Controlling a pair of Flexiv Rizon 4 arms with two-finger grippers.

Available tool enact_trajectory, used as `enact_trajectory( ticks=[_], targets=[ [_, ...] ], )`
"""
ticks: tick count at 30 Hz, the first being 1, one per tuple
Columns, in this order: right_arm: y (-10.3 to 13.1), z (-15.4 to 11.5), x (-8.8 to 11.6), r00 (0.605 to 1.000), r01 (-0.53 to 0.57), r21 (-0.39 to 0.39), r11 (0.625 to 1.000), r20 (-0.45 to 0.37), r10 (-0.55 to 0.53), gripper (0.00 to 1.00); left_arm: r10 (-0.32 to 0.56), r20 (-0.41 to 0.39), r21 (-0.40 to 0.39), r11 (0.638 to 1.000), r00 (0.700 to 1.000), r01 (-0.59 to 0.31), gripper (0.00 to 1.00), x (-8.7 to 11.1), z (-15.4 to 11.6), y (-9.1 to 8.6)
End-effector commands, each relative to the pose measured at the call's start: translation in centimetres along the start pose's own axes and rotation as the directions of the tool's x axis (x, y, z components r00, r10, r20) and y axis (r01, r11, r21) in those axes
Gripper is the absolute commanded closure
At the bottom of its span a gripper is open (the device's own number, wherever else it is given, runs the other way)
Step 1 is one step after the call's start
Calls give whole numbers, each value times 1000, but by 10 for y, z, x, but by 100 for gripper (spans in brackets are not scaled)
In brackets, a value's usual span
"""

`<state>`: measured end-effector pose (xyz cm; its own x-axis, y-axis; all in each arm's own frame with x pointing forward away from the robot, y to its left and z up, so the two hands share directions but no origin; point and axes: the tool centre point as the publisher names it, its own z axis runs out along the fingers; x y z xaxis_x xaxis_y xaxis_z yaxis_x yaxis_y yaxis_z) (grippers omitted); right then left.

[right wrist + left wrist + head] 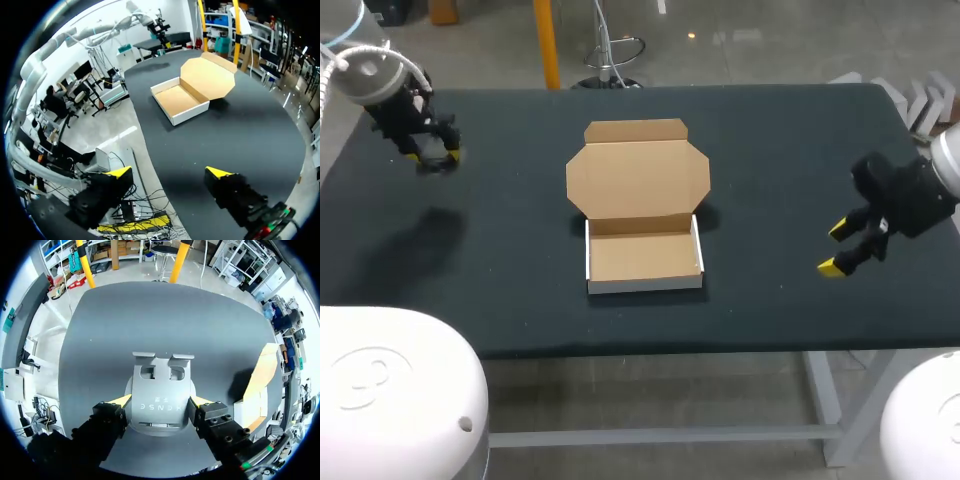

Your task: Assemble the packaging by folding the flat box into shape, placing the metal phone stand inside, and closing the box properly

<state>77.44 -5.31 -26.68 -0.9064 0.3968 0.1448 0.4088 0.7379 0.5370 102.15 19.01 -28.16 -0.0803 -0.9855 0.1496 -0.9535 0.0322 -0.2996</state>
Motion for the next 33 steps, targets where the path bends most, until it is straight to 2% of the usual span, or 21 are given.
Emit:
enact_trajectory(
  ticks=[1, 8, 16, 26, 33],
  targets=[
    [1, 6, -2, 999, 51, -32, 998, -18, -51, 0, 26, 2, 295, 955, 1000, -25, 100, 9, -7, 14],
    [3, 18, -4, 993, 110, -61, 992, -37, -112, 0, 85, 24, 293, 952, 996, -88, 100, 31, -19, 29],
    [4, 29, -4, 989, 136, -67, 988, -53, -140, 0, 208, 36, 254, 944, 977, -210, 100, 60, -25, 41],
    [9, 43, -4, 979, 185, -82, 979, -74, -192, 0, 306, 27, 206, 930, 952, -305, 100, 88, -15, 51],
    [15, 56, -4, 981, 186, -53, 981, -49, -189, 0, 342, 12, 184, 923, 939, -339, 100, 102, -12, 55]
  ],
)
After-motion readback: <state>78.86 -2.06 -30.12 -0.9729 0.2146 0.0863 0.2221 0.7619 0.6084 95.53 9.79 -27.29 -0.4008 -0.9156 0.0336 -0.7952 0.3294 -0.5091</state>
